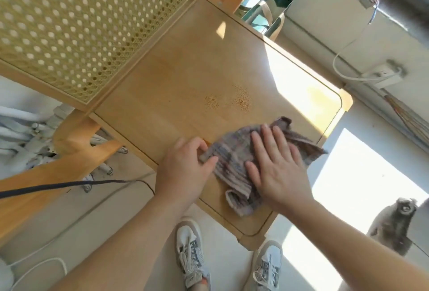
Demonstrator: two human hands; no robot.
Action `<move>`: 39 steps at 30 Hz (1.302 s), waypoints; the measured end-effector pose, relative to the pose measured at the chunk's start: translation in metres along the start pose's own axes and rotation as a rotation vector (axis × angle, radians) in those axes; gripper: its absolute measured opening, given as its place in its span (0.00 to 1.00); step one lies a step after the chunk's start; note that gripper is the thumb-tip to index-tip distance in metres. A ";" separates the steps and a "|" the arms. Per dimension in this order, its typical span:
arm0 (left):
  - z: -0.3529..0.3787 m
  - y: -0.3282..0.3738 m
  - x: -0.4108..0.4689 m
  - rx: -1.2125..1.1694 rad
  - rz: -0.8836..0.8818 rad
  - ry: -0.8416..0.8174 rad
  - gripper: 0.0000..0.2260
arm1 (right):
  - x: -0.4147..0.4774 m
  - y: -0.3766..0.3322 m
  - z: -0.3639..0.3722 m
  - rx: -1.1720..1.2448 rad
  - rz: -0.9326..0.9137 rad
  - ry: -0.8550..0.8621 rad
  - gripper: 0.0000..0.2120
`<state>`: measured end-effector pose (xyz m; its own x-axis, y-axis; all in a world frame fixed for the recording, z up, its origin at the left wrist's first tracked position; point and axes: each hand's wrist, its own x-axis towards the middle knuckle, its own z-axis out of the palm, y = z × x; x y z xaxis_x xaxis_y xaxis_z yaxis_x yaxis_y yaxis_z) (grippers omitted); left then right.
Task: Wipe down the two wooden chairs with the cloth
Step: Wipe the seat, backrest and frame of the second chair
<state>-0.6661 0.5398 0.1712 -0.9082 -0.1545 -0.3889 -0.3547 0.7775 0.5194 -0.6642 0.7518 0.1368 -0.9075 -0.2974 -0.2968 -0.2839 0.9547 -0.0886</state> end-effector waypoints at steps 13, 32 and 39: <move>0.031 -0.035 0.023 0.157 -0.062 0.496 0.03 | -0.023 -0.008 0.004 0.048 -0.098 -0.040 0.33; 0.050 0.012 -0.006 -0.791 -1.072 0.638 0.21 | -0.016 0.030 0.006 -0.034 -0.338 -0.038 0.32; 0.066 0.017 0.009 -0.420 -1.132 0.737 0.20 | 0.074 0.085 -0.021 0.175 0.493 0.121 0.35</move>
<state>-0.6657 0.5916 0.1261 0.0479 -0.9432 -0.3287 -0.8792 -0.1960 0.4343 -0.7620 0.8108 0.1277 -0.9521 0.1983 -0.2327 0.2318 0.9645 -0.1267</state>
